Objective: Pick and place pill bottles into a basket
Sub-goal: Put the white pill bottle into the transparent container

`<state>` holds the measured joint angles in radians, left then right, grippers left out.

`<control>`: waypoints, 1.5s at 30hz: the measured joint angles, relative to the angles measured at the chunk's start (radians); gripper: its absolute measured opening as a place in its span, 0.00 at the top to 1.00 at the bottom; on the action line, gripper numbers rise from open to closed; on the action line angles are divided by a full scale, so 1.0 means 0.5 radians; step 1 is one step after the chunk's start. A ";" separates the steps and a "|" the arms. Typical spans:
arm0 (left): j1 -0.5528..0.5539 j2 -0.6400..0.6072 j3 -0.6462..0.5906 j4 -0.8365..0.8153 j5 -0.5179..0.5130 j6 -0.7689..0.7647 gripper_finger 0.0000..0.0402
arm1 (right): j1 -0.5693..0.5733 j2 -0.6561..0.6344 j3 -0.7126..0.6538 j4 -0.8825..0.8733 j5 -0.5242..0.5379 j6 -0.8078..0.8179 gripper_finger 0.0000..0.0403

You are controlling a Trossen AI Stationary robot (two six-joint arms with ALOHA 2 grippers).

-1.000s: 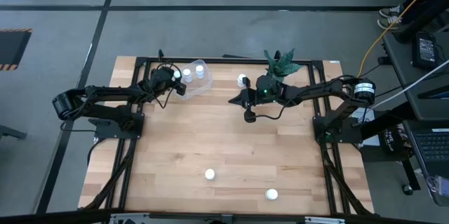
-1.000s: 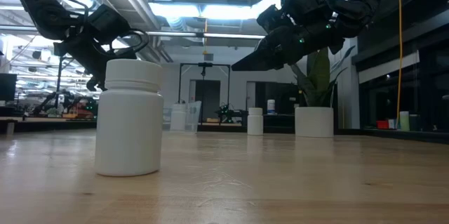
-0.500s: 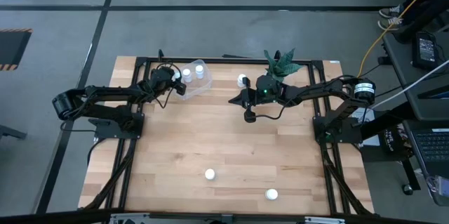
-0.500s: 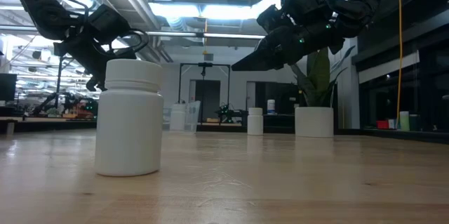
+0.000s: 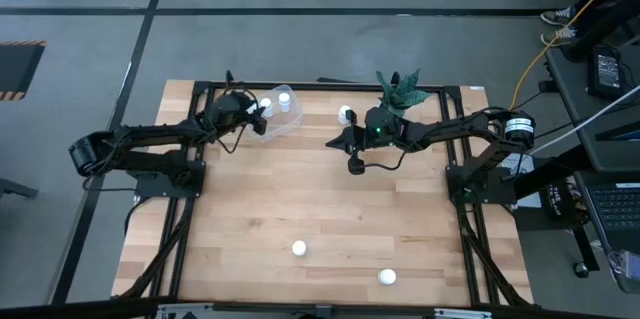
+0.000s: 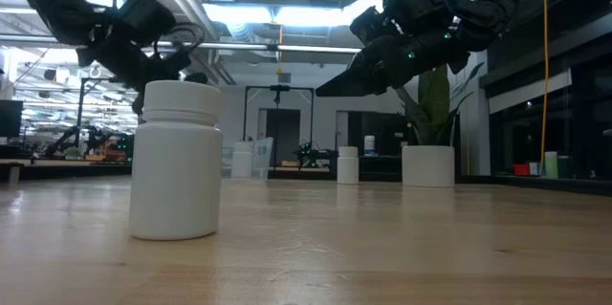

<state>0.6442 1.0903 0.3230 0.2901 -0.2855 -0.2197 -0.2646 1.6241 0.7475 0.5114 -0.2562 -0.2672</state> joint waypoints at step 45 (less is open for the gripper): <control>-0.924 -0.844 0.080 -0.653 0.426 0.679 0.87 | 0.000 0.000 0.001 0.180 0.000 0.267 0.99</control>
<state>0.1821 0.6683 0.3630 -0.0365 -0.0725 0.1197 -0.2646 1.6241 0.7479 0.6014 -0.2564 -0.1336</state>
